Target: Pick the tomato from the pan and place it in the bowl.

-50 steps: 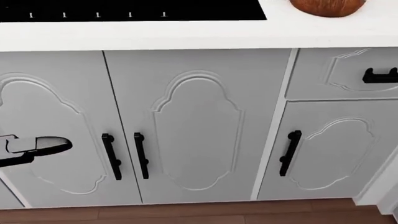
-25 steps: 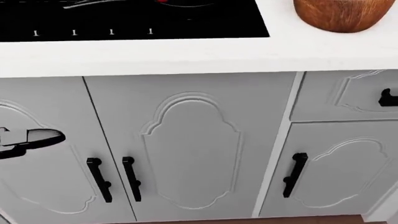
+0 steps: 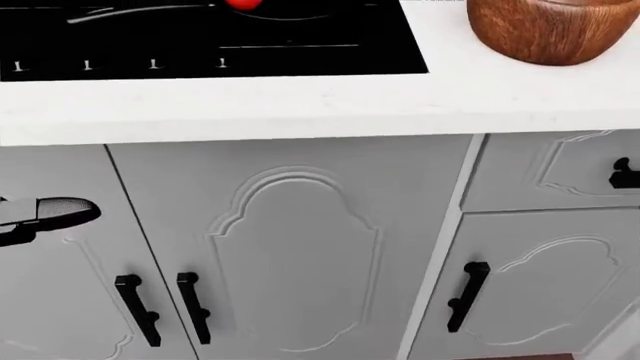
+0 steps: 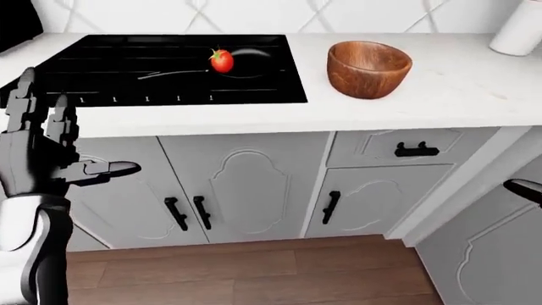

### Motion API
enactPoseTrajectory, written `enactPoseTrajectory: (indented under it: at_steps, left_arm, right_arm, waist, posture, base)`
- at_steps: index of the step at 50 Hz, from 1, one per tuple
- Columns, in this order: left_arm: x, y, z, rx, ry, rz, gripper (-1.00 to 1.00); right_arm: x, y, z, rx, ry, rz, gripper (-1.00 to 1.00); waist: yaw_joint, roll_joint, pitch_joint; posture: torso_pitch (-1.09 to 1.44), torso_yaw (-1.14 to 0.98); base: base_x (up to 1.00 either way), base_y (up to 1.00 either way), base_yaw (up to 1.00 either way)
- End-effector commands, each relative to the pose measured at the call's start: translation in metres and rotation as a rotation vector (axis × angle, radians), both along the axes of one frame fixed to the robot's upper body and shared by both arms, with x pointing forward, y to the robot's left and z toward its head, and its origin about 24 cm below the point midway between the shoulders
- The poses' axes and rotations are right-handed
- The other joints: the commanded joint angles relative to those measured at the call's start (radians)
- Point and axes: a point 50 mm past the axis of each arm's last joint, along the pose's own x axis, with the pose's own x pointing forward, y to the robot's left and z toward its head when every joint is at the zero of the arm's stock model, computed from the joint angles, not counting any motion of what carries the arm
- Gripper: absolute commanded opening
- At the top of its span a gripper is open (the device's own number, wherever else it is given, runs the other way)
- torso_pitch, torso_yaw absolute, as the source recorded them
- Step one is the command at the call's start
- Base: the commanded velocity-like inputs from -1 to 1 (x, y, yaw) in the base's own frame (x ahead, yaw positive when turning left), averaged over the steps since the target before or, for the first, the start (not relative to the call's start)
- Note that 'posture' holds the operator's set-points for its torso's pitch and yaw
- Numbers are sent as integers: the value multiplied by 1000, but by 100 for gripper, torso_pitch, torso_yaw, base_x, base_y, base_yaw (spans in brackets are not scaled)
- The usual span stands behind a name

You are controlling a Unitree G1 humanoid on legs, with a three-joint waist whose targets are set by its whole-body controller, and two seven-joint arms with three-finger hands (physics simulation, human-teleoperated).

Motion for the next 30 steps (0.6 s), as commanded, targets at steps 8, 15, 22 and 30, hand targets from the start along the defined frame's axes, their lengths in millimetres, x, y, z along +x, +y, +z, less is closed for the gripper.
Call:
enactPoseTrajectory:
  at_steps: [8, 15, 22, 30]
  left_arm:
    - [-4, -4, 16, 33, -84, -6, 100]
    - [-5, -2, 18, 35, -88, -2, 100]
    - [-4, -4, 20, 34, -95, -2, 100]
    - [-5, -2, 19, 30, -91, 2, 100]
  right_arm:
    - [-7, -2, 23, -68, -85, -6, 100]
    - [-7, -1, 24, -72, -84, -6, 100]
    - [-9, -1, 31, -89, -85, 0, 100]
    - [-7, 2, 27, -100, -71, 7, 100]
  waist:
    - [7, 7, -24]
    - [12, 5, -16]
    - [2, -31, -14]
    - [15, 6, -9]
  posture:
    - [0, 0]
    - [0, 0]
    - [0, 0]
    - [0, 0]
  base:
    - [0, -9, 0]
    - [0, -23, 0]
    - [0, -23, 0]
    - [5, -15, 0]
